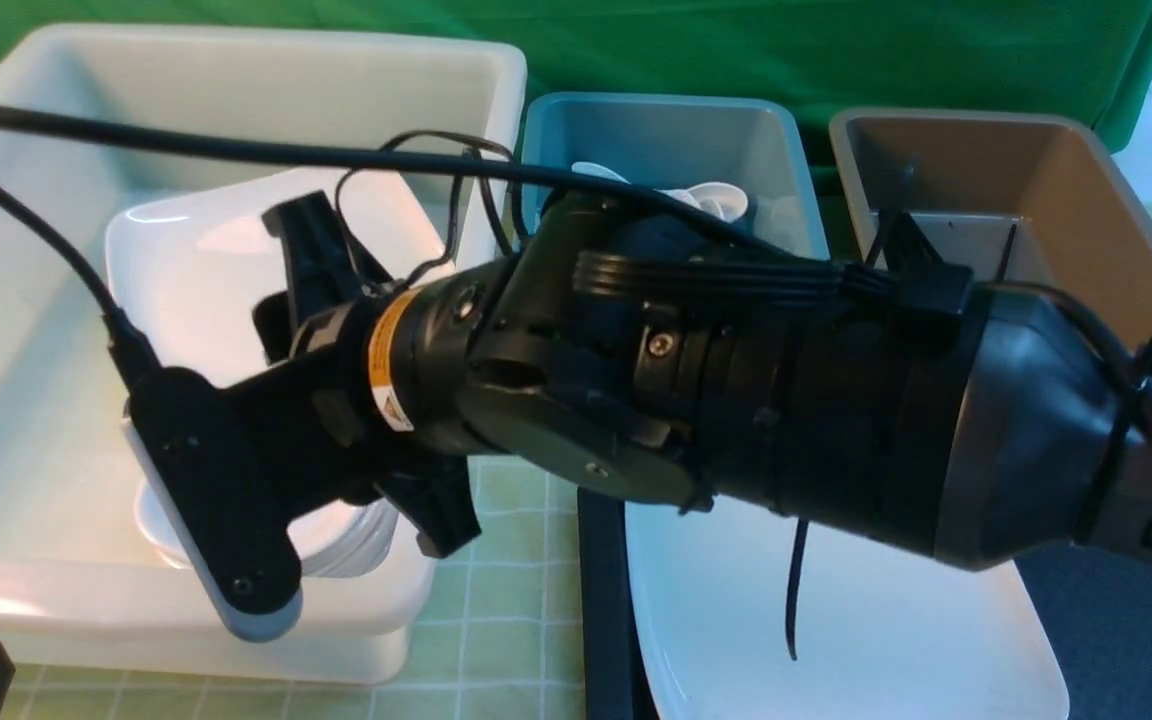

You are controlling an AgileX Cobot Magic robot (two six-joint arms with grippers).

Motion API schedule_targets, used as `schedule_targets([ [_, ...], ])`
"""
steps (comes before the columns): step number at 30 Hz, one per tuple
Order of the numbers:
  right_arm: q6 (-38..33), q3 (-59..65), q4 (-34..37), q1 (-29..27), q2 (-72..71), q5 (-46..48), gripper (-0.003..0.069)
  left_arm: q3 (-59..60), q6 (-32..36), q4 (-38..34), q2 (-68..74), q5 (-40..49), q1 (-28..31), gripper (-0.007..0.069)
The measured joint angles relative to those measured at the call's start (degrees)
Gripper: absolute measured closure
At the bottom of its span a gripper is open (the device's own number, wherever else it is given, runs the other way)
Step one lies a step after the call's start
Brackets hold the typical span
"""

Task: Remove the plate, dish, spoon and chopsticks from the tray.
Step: Use the left arm to grab a plate from the dinner plate

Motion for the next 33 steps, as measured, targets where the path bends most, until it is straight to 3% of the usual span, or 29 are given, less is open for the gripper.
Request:
schedule_targets([
  [2, 2.86, 0.0, 0.0, 0.0, -0.75, 2.78, 0.0379, 0.0, 0.0, 0.0, 0.0, 0.0, 0.0, 0.0396],
  [5, 11.01, -1.3, -0.13, 0.0, -3.61, 10.57, 0.0546, 0.0, 0.0, 0.0, 0.0, 0.0, 0.0, 0.0396],
  [9, 22.63, -3.59, -0.92, 0.0, -9.79, 22.52, 0.064, 0.0, 0.0, 0.0, 0.0, 0.0, 0.0, 0.0396],
  [12, 33.06, -4.06, -3.72, 0.0, -16.59, 34.28, 0.065, 0.0, -1.44, -2.35, 0.0, -0.44, 0.0, 0.0396],
  [14, 39.57, -2.95, -4.29, -0.13, -21.53, 37.29, 0.0651, 0.0, -6.12, -9.67, 0.0, -1.17, 0.0, 0.0396],
  [17, 45.68, 0.2, -4.05, -0.19, -29.3, 38.5, 0.0651, 0.0, -13.94, -24.19, 0.0, -3.35, 0.0, 0.0396],
  [21, 51.4, 5.15, -3.99, -0.19, -37.76, 38.93, 0.0651, 0.0, -18.26, -33.74, 0.0, -4.94, 0.0, 0.0396],
  [26, 65.64, 16.83, -3.82, -0.19, -53.24, 39.37, 0.0644, -0.96, -26.48, -48.49, 0.0, -3.55, -0.15, 0.0419],
  [30, 72.92, 24.1, -3.82, -0.19, -62.83, 39.54, 0.0638, -10.5, -20.15, -54.96, 0.08, 5.2, -0.75, 0.0523],
  [33, 74.1, 26.8, -3.87, -0.19, -66.78, 39.69, 0.0634, -17.57, -14.96, -55.46, 2.47, 10.41, -0.75, 0.0585],
])
